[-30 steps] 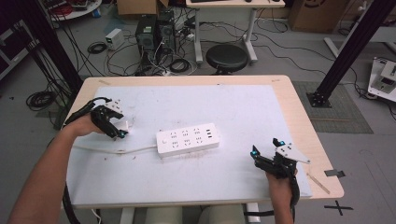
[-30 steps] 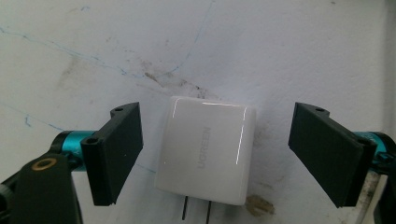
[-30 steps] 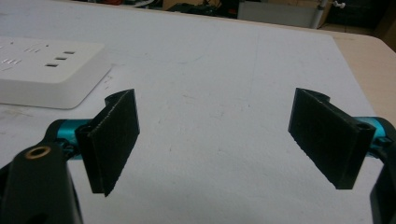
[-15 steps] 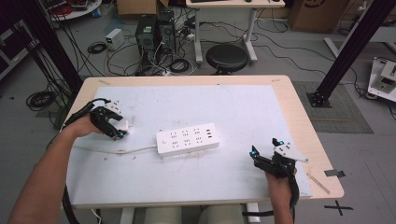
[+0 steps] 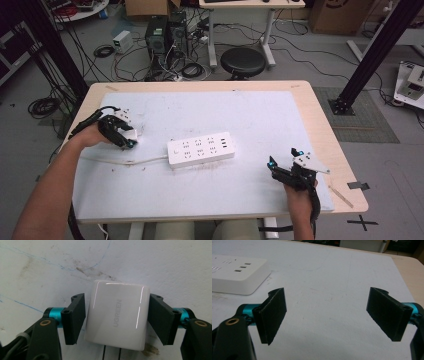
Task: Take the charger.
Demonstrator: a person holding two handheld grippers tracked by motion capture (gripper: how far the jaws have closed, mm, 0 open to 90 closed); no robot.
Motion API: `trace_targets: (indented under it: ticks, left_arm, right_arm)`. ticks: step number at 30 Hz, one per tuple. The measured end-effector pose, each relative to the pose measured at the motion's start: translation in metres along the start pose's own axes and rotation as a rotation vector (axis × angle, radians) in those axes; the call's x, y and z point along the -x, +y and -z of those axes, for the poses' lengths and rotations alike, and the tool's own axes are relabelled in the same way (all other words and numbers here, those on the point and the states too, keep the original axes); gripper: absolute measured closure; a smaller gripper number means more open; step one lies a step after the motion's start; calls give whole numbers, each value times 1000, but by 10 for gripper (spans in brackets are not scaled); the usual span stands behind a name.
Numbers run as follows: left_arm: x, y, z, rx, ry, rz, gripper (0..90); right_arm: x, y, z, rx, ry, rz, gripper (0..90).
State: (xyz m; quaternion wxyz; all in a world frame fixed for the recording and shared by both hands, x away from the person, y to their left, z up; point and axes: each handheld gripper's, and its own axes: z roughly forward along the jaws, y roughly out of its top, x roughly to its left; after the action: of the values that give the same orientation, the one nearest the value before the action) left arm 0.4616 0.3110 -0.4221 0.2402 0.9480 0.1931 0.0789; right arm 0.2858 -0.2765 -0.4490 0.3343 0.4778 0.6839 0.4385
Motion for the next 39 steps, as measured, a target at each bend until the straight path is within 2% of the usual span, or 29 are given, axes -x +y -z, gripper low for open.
trace_targets:
  ticks: [6, 11, 13, 17, 20, 24, 34, 39]
  left_arm:
    - [0, 0, 2, -6, -13, 19, 405]
    - [2, -2, 2, 4, 7, 64, 423]
    - [2, -2, 5, -1, 19, 69, 423]
    - [4, 0, 16, 47, 66, 132, 424]
    - [8, 3, 27, 79, 97, 204, 424]
    - [19, 9, 39, 92, 128, 265, 424]
    - [59, 28, 62, 135, 176, 348, 424]
    - [81, 32, 65, 184, 188, 420, 424]
  right_arm:
    - [0, 0, 0, -2, 2, 0, 168]
    - [0, 0, 0, -3, 5, 0, 168]
    - [0, 0, 0, -5, 6, 0, 168]
    - [0, 0, 0, -5, 9, -2, 168]
    - [1, 0, 0, 1, 10, 2, 168]
    - [1, 0, 0, 2, 11, -6, 168]
    - [2, 0, 1, 10, 22, -2, 168]
    - [2, -1, 2, 12, 35, -3, 168]
